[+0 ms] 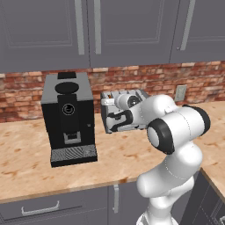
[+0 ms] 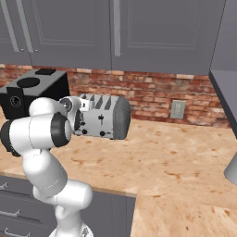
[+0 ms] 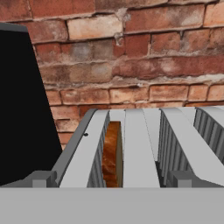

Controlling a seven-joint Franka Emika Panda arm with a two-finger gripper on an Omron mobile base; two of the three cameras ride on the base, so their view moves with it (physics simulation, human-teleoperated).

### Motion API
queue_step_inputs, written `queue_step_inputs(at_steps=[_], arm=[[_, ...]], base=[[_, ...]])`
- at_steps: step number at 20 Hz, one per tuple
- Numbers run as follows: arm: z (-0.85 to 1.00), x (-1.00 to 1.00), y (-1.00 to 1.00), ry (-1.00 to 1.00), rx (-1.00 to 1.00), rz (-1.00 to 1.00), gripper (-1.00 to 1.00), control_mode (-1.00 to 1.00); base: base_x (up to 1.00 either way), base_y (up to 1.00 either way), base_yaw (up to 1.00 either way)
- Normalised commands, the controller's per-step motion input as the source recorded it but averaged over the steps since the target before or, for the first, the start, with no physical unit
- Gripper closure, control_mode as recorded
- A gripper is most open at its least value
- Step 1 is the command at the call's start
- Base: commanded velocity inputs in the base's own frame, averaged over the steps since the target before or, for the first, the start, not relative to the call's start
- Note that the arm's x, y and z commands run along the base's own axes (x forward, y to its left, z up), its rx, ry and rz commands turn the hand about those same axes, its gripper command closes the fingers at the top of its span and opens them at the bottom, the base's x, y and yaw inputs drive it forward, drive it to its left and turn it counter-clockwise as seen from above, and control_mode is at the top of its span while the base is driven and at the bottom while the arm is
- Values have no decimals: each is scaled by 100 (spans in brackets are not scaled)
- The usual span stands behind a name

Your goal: Start the toaster. Once the lever pops up, take the bread to the plate on the dining counter.

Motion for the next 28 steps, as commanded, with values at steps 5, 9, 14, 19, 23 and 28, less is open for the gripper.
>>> queue_step_inputs(at_steps=[5, 9, 14, 19, 23, 28], arm=[[0, 0, 0, 0, 0, 0, -100, -100], [0, 0, 0, 0, 0, 0, -100, -100], [0, 0, 0, 0, 0, 0, -100, -100], [0, 0, 0, 0, 0, 0, -100, -100], [0, 0, 0, 0, 0, 0, -100, -100], [0, 0, 0, 0, 0, 0, -100, -100]], base=[[0, 0, 0], [0, 0, 0], [0, 0, 0], [0, 0, 0], [0, 0, 0], [0, 0, 0]])
